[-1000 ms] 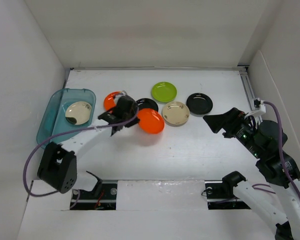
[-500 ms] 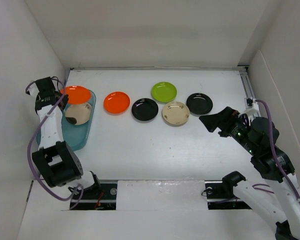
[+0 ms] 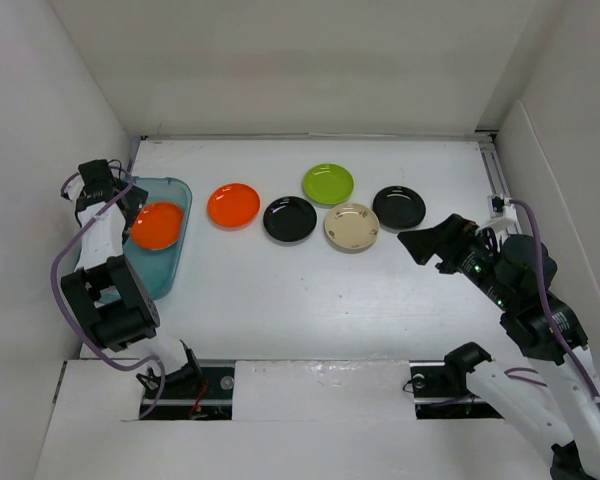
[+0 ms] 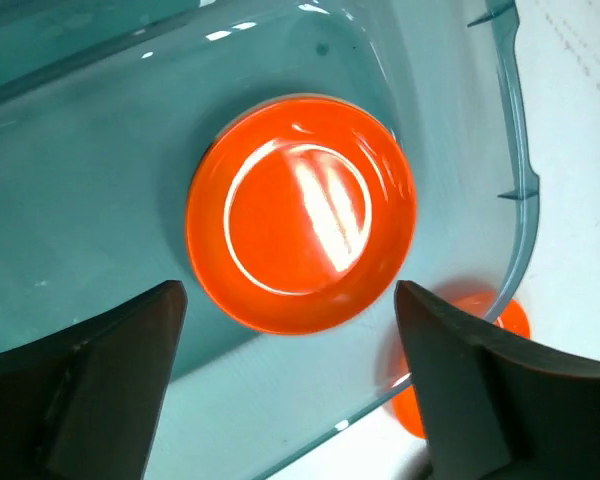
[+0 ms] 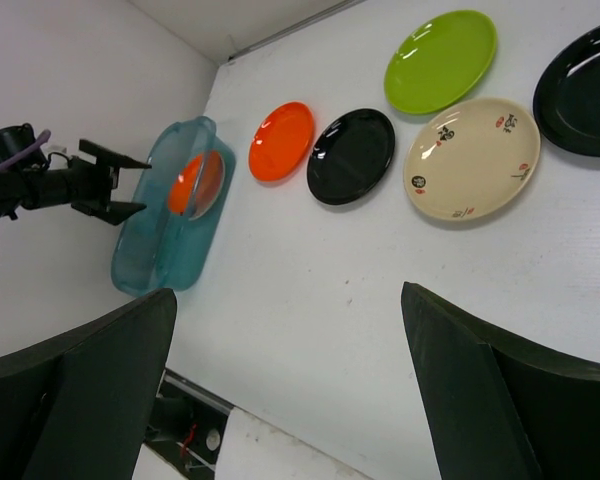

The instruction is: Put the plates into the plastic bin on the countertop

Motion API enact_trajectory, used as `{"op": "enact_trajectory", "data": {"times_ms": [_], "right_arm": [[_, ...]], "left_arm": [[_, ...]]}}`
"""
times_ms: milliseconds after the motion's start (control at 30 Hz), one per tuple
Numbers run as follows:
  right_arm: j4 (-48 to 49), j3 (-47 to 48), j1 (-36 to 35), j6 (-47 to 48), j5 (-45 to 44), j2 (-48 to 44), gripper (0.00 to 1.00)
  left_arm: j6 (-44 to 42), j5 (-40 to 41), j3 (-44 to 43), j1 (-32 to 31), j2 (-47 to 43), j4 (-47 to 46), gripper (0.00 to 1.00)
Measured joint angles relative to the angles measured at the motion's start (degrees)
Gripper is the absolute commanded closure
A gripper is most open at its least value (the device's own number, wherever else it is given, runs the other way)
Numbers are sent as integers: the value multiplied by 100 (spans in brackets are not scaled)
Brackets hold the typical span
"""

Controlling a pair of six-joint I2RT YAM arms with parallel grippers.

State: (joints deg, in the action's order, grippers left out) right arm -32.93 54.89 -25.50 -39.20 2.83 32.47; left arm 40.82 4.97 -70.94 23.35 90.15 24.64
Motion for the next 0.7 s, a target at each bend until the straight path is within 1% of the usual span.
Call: {"op": "enact_trajectory", "data": {"times_ms": [33,67,200,300,367,433,500,533,633,700], "right_arm": [[0,0,0,0,2,0,0],[2,0,0,0,2,0,0],[4,0,0,0,22,0,0],[9,0,0,0,26,0,0],[13,0,0,0,31,0,0],[17,0,0,0,22,2,0],[20,0,0,-2,-48,7,0],[17,0,0,-2,-94,9,0],[15,0,0,-2,-205,17,0],[13,2,0,-7,-254,28,0]], "left_arm": [[-15,7,-13,0,0,-4,6],[-15,0,-33,0,0,-7,0],[-127,-90,-52,2,-184,-26,0],[-304,-243,-52,-96,-660,-131,0],[-387,-251,-52,-455,-1145,-267,0],[-442,-286,-52,-1209,-1644,-496,0],[-431,-343,13,-2256,-2000,-828,0],[-398,-444,120,-2953,-2133,-1086,0],[-234,-647,525,-4133,-2124,-1591,0],[-85,-708,748,-4627,-1834,-1764,0]]}}
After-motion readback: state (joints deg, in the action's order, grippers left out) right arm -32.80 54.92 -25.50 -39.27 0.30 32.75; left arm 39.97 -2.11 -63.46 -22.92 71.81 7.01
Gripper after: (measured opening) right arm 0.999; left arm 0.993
